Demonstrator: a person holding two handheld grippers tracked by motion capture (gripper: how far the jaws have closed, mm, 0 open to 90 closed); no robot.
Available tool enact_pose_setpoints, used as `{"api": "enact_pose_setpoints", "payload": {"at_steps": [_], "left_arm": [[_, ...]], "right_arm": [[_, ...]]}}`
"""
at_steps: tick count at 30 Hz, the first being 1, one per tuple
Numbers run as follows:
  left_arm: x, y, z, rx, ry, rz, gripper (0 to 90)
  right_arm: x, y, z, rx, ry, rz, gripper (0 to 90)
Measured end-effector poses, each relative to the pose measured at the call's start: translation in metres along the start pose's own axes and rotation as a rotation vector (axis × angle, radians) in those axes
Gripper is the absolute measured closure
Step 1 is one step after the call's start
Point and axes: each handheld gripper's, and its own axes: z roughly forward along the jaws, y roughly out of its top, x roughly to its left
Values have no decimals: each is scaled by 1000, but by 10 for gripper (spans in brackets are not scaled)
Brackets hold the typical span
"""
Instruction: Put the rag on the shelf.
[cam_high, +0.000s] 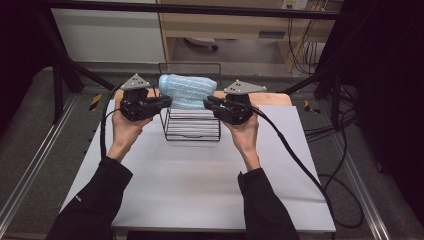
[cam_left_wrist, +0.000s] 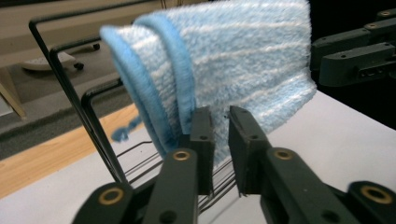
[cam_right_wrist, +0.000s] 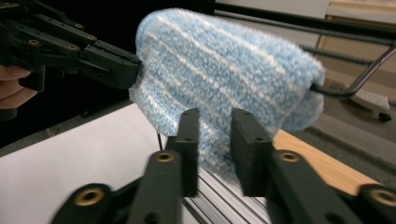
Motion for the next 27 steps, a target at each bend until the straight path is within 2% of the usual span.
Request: {"api": "enact_pose_setpoints", "payload": {"at_steps": [4,6,12,18,21,27], "left_arm": [[-3,5,-6,-12,-11,6,688],[-5,6,-9,-20,-5,15,627],[-6,5,-19,-28,15,21,444],[-4,-6,-27,16,20,35,283],[-3,-14,-30,25,27,42,226],[0,-29,-33,47,44,45,109]], "right_arm": [[2,7,-7,-21,3,-2,613],[2,10,-10,-25,5,-2,572],[2,15,-24,-33,-2,13,363],[-3,10,-39,-11,-15,28,169],[-8,6,-48,-1,-6,49,120],[-15,-5,-65,21,-19,42,60]]}}
